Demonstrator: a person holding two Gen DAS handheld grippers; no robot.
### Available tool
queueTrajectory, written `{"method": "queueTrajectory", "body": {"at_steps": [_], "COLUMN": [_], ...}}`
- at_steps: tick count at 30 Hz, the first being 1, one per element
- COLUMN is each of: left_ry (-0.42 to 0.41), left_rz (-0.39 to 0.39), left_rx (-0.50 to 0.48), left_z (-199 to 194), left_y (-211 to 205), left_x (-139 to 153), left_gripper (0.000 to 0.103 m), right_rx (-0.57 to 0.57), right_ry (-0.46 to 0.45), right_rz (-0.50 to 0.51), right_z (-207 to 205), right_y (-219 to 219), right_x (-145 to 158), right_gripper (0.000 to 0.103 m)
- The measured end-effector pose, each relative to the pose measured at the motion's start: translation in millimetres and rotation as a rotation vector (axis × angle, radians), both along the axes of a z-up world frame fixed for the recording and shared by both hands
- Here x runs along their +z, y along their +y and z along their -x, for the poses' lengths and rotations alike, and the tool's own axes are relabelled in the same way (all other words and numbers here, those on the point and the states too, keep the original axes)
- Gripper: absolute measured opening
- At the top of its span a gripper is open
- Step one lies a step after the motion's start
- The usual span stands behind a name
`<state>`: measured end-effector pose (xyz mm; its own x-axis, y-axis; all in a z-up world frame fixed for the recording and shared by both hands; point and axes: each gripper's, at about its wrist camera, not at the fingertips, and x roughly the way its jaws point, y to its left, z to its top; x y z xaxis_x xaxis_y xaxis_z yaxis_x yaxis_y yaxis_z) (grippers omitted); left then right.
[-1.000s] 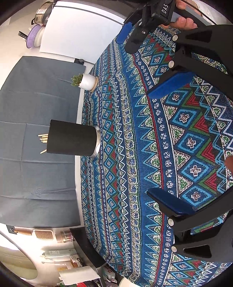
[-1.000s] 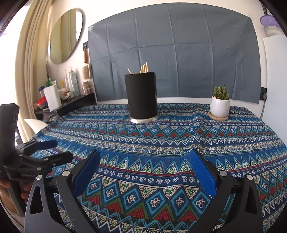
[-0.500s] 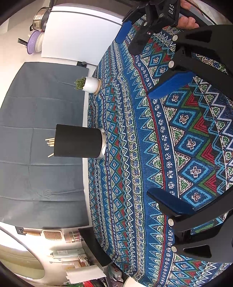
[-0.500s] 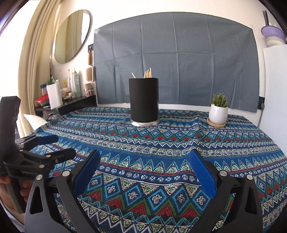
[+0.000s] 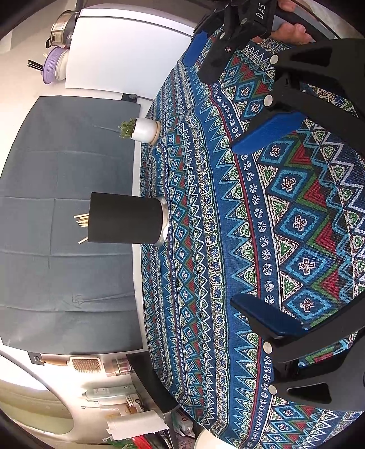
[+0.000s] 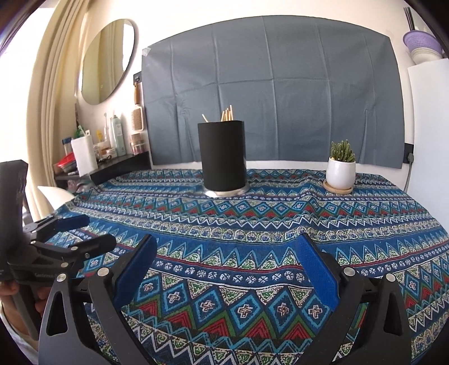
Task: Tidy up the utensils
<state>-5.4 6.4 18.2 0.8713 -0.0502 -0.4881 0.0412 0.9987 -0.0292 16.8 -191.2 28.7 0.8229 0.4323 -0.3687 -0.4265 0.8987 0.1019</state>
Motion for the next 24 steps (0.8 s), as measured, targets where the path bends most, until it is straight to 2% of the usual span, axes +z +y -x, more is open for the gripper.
{"method": "queueTrajectory", "body": {"at_steps": [24], "left_ry": [0.005], "left_rz": [-0.007], "left_rx": [0.005], "left_z": [1.0], "left_y": [-1.6], "left_x": [-0.1], "left_gripper": [0.097], "right_rx": [0.010], "right_ry": [0.000], "right_rz": [0.006], "right_z": [-0.6], "right_y": [2.0], "right_x": [-1.1], "right_gripper": [0.095]}}
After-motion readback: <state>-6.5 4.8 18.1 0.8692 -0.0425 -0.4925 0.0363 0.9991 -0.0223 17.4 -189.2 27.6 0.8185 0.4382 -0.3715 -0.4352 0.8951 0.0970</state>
